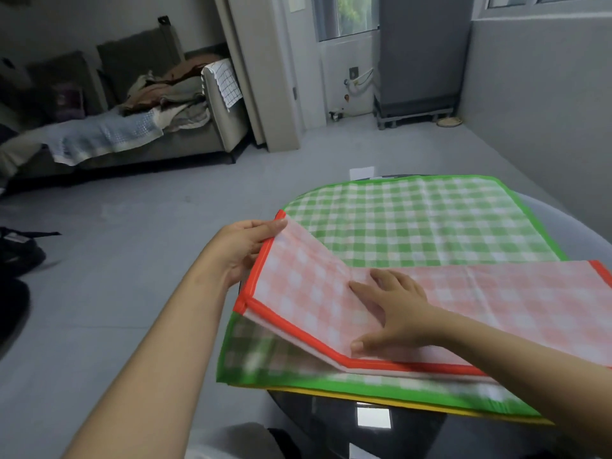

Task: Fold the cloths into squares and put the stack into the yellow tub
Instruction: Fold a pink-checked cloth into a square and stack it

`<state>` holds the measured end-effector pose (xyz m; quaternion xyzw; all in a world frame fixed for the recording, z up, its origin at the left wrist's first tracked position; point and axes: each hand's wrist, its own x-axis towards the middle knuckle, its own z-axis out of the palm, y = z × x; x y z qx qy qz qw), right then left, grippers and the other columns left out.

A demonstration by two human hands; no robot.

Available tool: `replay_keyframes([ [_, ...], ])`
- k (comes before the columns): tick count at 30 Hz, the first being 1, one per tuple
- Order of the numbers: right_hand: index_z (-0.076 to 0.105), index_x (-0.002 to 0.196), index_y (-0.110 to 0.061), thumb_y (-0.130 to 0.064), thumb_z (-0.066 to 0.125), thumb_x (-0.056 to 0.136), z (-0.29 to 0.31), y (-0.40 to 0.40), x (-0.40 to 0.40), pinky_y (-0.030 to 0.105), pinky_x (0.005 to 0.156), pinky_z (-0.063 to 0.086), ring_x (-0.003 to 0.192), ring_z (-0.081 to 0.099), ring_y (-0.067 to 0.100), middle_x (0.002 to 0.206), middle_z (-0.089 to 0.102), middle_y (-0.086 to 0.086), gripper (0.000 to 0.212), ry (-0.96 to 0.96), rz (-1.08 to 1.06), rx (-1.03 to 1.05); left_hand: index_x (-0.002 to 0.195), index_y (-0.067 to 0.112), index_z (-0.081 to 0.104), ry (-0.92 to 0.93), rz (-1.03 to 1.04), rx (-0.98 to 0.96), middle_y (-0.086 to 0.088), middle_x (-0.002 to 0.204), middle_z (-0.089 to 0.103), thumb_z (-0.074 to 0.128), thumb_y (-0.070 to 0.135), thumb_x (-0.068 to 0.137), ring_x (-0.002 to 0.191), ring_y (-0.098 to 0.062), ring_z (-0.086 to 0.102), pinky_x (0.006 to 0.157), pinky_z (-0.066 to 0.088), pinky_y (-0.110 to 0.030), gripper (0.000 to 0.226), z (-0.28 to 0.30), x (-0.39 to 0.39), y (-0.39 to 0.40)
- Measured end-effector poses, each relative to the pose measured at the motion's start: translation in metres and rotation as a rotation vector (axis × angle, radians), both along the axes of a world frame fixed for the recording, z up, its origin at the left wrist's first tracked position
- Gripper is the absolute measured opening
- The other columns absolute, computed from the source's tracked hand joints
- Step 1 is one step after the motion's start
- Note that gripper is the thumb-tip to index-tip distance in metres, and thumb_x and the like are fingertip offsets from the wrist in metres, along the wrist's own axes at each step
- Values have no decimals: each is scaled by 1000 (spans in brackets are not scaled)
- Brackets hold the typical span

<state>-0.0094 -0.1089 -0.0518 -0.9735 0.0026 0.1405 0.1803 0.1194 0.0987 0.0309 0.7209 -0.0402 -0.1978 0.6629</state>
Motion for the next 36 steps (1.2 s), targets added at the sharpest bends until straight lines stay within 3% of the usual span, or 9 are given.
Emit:
replay_keyframes([
  [3, 21, 147, -30, -69, 64, 67, 16, -15, -2, 42, 115, 15, 143, 14, 22, 156, 17, -1, 99, -28, -28, 160, 84, 4, 62, -30, -12, -86, -9, 64, 64, 76, 24, 67, 55, -18, 56, 61, 48, -31, 30, 9, -11, -24],
  [7, 46, 135, -21, -50, 64, 79, 31, -35, -13, 24, 100, 37, 123, 49, 11, 134, 52, -5, 66, -114, -216, 467, 72, 10, 54, -44, -102, -114, 3, 45, 54, 71, 22, 79, 39, -8, 47, 42, 39, -17, 22, 13, -27, -65],
  [10, 63, 113, -19, -46, 57, 87, 34, -50, -20, 27, 88, 48, 98, 62, 10, 108, 66, -6, 38, -196, -371, 626, 76, 11, 55, -118, -119, -64, 1, 61, 60, 72, 19, 81, 43, -6, 54, 40, 43, -15, 19, 12, -40, -95],
  [12, 67, 102, -16, -40, 54, 90, 39, -60, -26, 29, 80, 53, 84, 65, 12, 98, 69, -1, 30, -191, -435, 776, 80, 10, 58, -160, -126, -34, -3, 72, 59, 76, 19, 77, 53, -11, 57, 46, 49, -20, 20, 7, -48, -111],
  [17, 68, 102, -11, -38, 51, 92, 50, -83, -49, 33, 77, 53, 77, 68, 18, 91, 71, 7, 34, -202, -484, 918, 81, 9, 61, -178, -133, 27, -2, 67, 59, 81, 17, 72, 49, -13, 56, 53, 53, -27, 23, -17, -70, -150],
  [22, 68, 99, -7, -35, 51, 93, 51, -95, -65, 30, 68, 53, 69, 66, 18, 86, 71, 11, 34, -59, -465, 899, 83, 9, 57, -181, -159, 100, -3, 69, 62, 80, 15, 73, 47, -15, 60, 51, 53, -27, 26, -44, -87, -177],
  [26, 66, 99, -7, -27, 62, 88, 44, -99, -74, 24, 57, 51, 61, 64, 14, 74, 69, 6, 24, 34, -444, 785, 93, 3, 56, -162, -194, 191, -5, 72, 63, 79, 13, 74, 53, -23, 65, 64, 60, -40, 31, -61, -96, -188],
  [30, 56, 104, -17, -23, 77, 75, 29, -89, -77, 20, 51, 48, 52, 63, 11, 68, 70, 1, 36, 43, -498, 588, 95, 8, 55, -214, -222, 262, -3, 84, 61, 78, 15, 76, 55, -16, 65, 58, 59, -31, 30, -72, -102, -191],
  [36, 43, 103, -18, -30, 78, 70, 10, -79, -75, 28, 67, 45, 80, 58, 17, 90, 62, 1, 49, -103, -542, 322, 85, 8, 68, -463, -307, 432, -5, 71, 65, 60, 32, 90, 64, -16, 60, 62, 49, -29, 25, -78, -97, -190],
])
